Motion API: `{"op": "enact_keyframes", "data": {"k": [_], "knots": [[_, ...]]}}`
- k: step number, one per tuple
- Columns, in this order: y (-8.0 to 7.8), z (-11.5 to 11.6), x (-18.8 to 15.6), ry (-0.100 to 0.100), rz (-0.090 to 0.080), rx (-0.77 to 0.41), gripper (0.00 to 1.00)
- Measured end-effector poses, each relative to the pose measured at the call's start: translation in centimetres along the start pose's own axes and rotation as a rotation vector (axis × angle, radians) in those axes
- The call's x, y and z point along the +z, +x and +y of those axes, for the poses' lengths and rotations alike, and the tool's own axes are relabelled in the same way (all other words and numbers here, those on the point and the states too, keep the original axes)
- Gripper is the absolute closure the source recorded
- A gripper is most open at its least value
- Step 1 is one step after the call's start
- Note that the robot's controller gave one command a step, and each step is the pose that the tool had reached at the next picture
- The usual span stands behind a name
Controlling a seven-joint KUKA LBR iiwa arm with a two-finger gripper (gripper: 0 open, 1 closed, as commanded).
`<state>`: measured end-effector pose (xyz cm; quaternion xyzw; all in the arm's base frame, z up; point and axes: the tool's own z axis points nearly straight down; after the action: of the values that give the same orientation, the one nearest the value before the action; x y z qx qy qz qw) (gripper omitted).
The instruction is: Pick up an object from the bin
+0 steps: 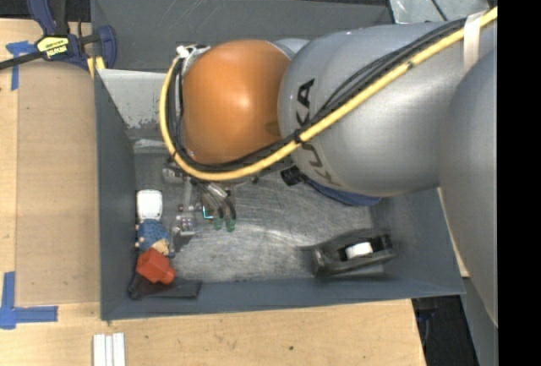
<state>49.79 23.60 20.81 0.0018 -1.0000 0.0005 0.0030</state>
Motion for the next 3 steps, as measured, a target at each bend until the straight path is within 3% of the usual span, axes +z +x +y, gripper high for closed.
{"op": "enact_keyframes", "data": {"k": [1,2,3], "knots": [[-3.4,0.9,10.0,0.0,-0.003,-0.124,0.0],[-5.9,0.9,12.7,-0.005,0.003,-0.287,0.0],[-5.9,0.9,12.6,-0.006,0.001,-0.285,1.0]]}}
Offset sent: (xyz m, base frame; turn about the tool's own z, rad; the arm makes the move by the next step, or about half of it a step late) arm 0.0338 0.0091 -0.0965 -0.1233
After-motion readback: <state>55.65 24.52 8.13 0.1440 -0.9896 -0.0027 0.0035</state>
